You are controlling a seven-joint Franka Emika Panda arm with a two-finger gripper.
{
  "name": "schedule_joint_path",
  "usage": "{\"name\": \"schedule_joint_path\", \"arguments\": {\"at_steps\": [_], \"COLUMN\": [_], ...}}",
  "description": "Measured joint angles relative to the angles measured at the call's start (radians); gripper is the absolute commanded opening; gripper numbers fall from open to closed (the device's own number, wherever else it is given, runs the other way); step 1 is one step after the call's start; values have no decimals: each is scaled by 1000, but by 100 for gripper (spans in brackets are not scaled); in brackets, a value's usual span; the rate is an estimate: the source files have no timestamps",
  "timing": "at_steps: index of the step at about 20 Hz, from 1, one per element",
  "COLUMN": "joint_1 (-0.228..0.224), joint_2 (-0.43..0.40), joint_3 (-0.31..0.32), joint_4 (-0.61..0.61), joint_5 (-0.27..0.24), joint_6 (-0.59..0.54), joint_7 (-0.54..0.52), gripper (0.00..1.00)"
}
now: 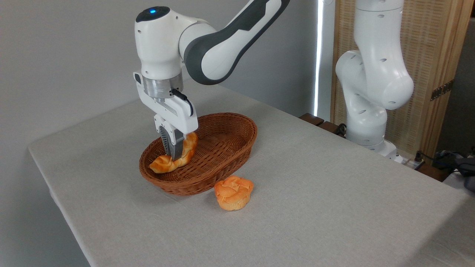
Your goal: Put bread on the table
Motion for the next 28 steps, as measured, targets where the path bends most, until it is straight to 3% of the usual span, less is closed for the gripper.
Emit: {"name": "schedule_joint_path", "arguments": {"at_steps": [14, 20, 28], "joint_1": [8, 11, 15], "joint_2": [-60, -74, -83], "joint_3": [24, 137, 328], "joint_4": [99, 168, 181], "joint_5": [0, 2, 4], "joint_6": [-219, -296, -303], "joint_7": [0, 38, 251], "gripper": [0, 0, 0]}}
